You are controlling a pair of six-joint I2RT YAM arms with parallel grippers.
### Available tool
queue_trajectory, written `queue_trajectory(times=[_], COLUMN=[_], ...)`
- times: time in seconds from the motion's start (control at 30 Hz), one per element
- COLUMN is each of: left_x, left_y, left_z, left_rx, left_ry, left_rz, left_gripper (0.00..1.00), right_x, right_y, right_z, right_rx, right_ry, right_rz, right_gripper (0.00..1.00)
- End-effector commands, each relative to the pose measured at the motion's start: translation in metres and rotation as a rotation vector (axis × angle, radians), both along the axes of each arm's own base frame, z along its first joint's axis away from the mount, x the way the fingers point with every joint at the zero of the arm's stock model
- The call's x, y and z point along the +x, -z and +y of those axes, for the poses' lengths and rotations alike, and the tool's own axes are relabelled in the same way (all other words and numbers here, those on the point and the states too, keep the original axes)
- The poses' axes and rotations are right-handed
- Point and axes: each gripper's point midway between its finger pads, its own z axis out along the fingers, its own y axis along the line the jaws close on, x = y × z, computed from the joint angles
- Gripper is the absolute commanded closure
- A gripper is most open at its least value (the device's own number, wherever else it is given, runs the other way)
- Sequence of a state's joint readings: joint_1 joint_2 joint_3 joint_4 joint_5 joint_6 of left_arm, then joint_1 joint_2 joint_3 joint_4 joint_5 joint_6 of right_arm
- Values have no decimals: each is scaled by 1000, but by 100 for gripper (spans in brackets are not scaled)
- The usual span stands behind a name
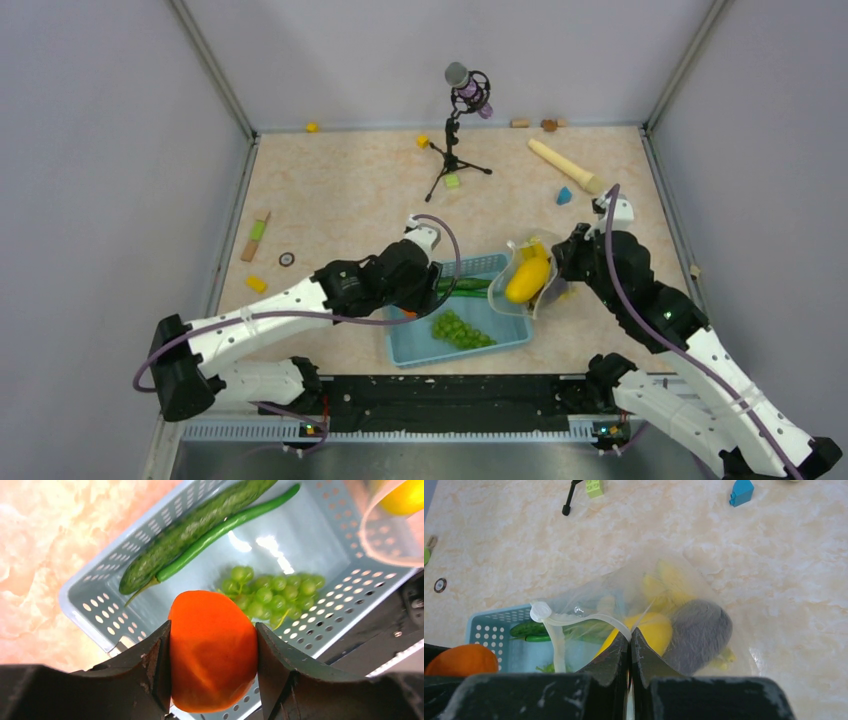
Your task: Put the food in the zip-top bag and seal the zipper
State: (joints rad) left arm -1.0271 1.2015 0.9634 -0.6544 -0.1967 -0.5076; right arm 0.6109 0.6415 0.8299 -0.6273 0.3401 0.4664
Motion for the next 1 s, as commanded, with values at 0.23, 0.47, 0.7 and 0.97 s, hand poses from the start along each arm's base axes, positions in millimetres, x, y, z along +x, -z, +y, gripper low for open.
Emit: queue_trajectory(times=[0.23, 0.47, 0.7, 0.97], left_x=[26, 18, 17, 9], left_y=[-126, -160, -147, -141], left_z=[-82, -136, -174, -196], left_rx=[-551, -694, -663, -724], left_ry=[199, 435, 579, 670], left_rz=[-382, -464, -408, -368], left_gripper=[83, 87, 86, 78], right_x=[5, 5, 5, 5], right_y=[-16, -18, -17, -18], right_z=[-4, -10, -11, -10], right_rx=[52, 54, 52, 56], right_ry=[44, 74, 80, 77], right_rz=[-63, -75, -74, -77], right_gripper=[100, 100, 100, 100])
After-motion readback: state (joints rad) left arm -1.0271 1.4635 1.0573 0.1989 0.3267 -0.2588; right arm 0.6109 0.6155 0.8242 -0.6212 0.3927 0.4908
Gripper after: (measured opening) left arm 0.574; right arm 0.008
